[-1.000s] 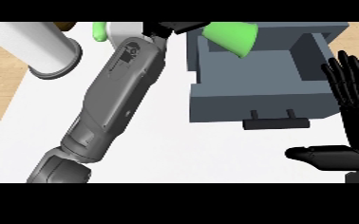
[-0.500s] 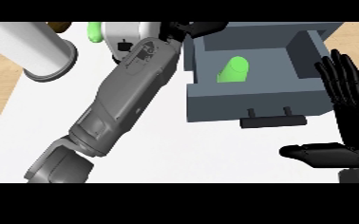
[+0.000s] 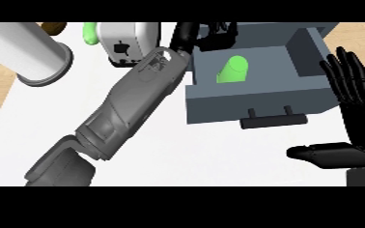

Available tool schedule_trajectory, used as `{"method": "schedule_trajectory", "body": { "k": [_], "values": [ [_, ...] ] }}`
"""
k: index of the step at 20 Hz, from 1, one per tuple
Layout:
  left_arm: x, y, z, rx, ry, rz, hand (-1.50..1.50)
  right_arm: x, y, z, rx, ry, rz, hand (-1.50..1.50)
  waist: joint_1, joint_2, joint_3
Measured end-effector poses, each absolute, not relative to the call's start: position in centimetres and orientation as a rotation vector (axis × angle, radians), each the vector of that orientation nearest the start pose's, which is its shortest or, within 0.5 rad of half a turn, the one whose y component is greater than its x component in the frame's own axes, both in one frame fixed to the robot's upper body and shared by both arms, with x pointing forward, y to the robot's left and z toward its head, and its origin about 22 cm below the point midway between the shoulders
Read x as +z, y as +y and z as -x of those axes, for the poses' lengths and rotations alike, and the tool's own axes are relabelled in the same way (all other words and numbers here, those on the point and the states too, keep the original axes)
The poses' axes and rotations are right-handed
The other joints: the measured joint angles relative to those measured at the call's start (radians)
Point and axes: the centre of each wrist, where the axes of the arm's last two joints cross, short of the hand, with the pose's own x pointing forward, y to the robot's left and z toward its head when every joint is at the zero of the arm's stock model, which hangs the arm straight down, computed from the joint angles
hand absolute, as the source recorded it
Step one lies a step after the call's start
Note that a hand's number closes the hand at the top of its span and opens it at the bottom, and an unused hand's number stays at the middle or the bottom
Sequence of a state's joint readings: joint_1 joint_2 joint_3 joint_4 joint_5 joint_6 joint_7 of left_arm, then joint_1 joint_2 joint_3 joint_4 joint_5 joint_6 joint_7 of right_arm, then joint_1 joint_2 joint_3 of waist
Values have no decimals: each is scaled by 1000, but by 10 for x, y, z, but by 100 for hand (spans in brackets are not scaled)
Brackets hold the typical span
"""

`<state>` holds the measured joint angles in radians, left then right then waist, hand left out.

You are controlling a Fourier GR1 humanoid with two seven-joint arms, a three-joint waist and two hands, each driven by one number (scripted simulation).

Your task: Pick up the cup, place it into the drawer and close the drawer

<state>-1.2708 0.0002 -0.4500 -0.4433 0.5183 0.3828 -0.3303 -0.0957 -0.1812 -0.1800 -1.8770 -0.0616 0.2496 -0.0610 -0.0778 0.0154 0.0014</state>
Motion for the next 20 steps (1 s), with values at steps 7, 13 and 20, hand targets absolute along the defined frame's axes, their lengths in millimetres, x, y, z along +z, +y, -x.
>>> {"method": "schedule_trajectory", "body": {
  "k": [7, 13, 20],
  "values": [
    [115, 15, -422, -441, -1807, 7, -150, 118, -286, -253, 279, -2026, 26, -150, -7, 2, 0],
    [111, 10, -416, -423, -1836, -19, -150, 117, -288, -251, 268, -2043, -4, -150, -10, 2, 0],
    [122, 1, -410, -337, -1944, 57, -150, 120, -286, -247, 279, -2035, -195, 150, 7, -2, -1]
  ]
}}
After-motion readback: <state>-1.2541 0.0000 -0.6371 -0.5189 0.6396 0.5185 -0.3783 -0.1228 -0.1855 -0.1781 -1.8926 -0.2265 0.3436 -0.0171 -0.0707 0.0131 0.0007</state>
